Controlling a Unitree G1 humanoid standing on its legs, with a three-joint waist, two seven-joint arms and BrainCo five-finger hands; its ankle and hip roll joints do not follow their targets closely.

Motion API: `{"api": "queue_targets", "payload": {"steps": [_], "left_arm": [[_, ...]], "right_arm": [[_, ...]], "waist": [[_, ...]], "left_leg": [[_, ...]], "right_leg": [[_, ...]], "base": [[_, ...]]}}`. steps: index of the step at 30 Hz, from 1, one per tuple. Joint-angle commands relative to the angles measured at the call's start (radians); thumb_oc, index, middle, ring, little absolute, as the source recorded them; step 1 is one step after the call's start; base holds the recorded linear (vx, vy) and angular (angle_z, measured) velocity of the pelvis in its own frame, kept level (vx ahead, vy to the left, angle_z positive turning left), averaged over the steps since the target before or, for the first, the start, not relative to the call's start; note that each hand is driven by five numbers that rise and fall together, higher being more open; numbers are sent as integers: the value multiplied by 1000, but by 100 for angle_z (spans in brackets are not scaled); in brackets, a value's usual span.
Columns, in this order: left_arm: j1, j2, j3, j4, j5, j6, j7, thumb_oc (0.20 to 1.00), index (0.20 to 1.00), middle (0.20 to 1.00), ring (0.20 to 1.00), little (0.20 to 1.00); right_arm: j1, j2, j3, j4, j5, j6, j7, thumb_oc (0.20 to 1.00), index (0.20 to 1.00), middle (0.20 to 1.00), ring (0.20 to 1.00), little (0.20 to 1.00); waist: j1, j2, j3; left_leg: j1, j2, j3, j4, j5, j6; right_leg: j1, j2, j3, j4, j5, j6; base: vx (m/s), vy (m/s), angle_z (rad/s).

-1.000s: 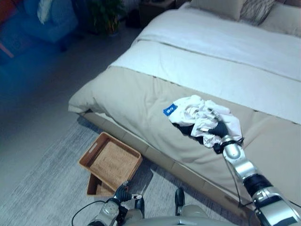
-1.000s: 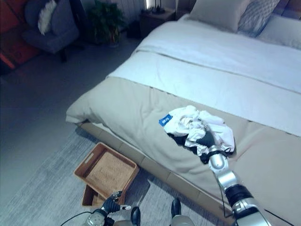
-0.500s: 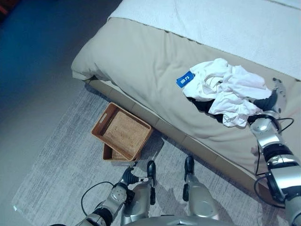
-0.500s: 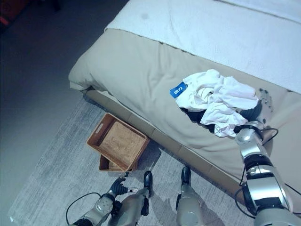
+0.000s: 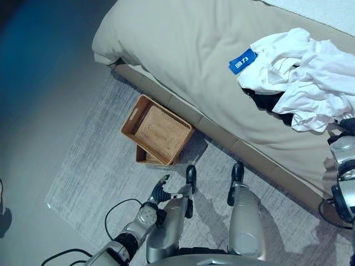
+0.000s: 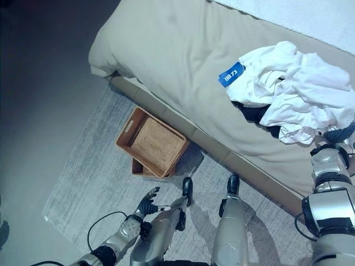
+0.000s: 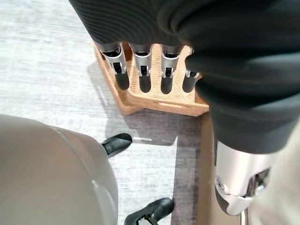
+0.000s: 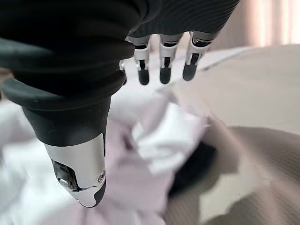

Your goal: Pick up clothes into the bucket

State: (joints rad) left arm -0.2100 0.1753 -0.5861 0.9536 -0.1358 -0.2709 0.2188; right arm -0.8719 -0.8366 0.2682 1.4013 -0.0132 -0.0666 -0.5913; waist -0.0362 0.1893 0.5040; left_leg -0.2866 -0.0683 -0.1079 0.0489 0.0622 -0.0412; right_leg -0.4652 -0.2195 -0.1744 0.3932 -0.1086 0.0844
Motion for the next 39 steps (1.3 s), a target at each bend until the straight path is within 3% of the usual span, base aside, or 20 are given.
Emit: {"api": "queue_targets", "payload": {"steps": [1, 13, 14, 15, 16, 28, 31, 32, 33, 34, 35, 39], "left_arm": [[4, -25, -17, -24, -23, -3, 1, 1000, 1000, 1000, 1000, 1000], [-52, -21, -63, -98, -43, -20, 12, 1000, 1000, 1000, 1000, 1000], [-52, -21, -64, -98, -43, -20, 12, 1000, 1000, 1000, 1000, 1000], [-58, -18, -61, -102, -47, -26, 12, 1000, 1000, 1000, 1000, 1000], [-58, -18, -61, -102, -47, -26, 12, 1000, 1000, 1000, 1000, 1000], [-67, 4, -16, -60, -27, -38, 33, 1000, 1000, 1000, 1000, 1000], [-66, 14, 11, -34, -6, -35, 42, 1000, 1000, 1000, 1000, 1000], [-67, 14, 11, -35, -6, -35, 42, 1000, 1000, 1000, 1000, 1000], [-63, 21, 26, -20, 7, -32, 44, 1000, 1000, 1000, 1000, 1000], [-64, 21, 26, -21, 7, -32, 45, 1000, 1000, 1000, 1000, 1000], [-64, 32, 48, -2, 17, -30, 47, 1000, 1000, 1000, 1000, 1000], [-49, 43, 68, 31, 37, -26, 44, 1000, 1000, 1000, 1000, 1000]], "right_arm": [[-96, -76, 92, 13, -71, 29, 38, 1000, 1000, 1000, 1000, 1000], [-183, -44, 188, -84, -87, -26, 28, 1000, 1000, 1000, 1000, 1000], [-183, -44, 188, -84, -87, -26, 28, 906, 906, 906, 906, 906], [-196, -41, 204, -104, -92, -35, 28, 435, 435, 435, 435, 435], [-197, -41, 205, -103, -92, -35, 28, 200, 200, 200, 200, 200], [-280, -41, 237, -344, -94, -84, -14, 200, 200, 200, 200, 200], [-288, -66, 216, -489, -98, -92, -31, 200, 200, 200, 200, 200], [-288, -67, 215, -490, -98, -91, -31, 200, 200, 200, 200, 200], [-293, -81, 197, -555, -93, -94, -39, 200, 200, 200, 200, 200], [-292, -81, 195, -556, -93, -94, -39, 200, 200, 200, 200, 200], [-294, -95, 174, -629, -96, -96, -39, 200, 200, 200, 200, 200], [-294, -109, 153, -669, -91, -103, -41, 200, 200, 200, 200, 200]], "waist": [[-14, -14, 16], [-9, 1, 16], [-9, 1, 16], [-7, 0, 16], [-7, 0, 16], [-21, -49, 16], [-32, -88, 16], [-31, -87, 16], [-37, -109, 16], [-36, -109, 16], [-40, -129, 14], [-41, -159, -20]], "left_leg": [[-52, 3, -49, 52, 19, -19], [-127, 12, -60, -17, 68, -23], [-127, 12, -60, -17, 68, -23], [-130, 11, -61, -20, 71, -23], [-130, 11, -61, -20, 71, -23], [-119, 25, -37, -18, 68, -27], [-83, 31, -17, -5, 49, -29], [-87, 32, -17, -5, 52, -29], [-58, 34, -8, 5, 37, -28], [-61, 34, -8, 4, 41, -28], [-32, 36, 0, 11, 29, -26], [0, 40, 13, 15, 14, -25]], "right_leg": [[45, -7, -10, 17, -1, -2], [-67, -12, -11, 5, 23, 5], [-68, -12, -11, 5, 23, 5], [-73, -13, -11, 4, 27, 8], [-73, -13, -11, 4, 27, 8], [-39, 9, 7, -72, 74, 20], [8, 19, 19, -96, 83, 27], [6, 20, 19, -101, 89, 27], [40, 24, 27, -112, 92, 30], [39, 25, 27, -117, 98, 30], [81, 31, 30, -134, 105, 33], [125, 39, 37, -167, 117, 37]], "base": [[-11, -32, 10], [-6, -4, 2], [0, 0, 0], [0, 0, 0], [0, 0, 0], [-1, 4, -3], [-8, 10, -13], [8, 25, -18], [-8, 23, -12], [10, 25, -14], [3, 19, -6], [33, 30, -12]]}}
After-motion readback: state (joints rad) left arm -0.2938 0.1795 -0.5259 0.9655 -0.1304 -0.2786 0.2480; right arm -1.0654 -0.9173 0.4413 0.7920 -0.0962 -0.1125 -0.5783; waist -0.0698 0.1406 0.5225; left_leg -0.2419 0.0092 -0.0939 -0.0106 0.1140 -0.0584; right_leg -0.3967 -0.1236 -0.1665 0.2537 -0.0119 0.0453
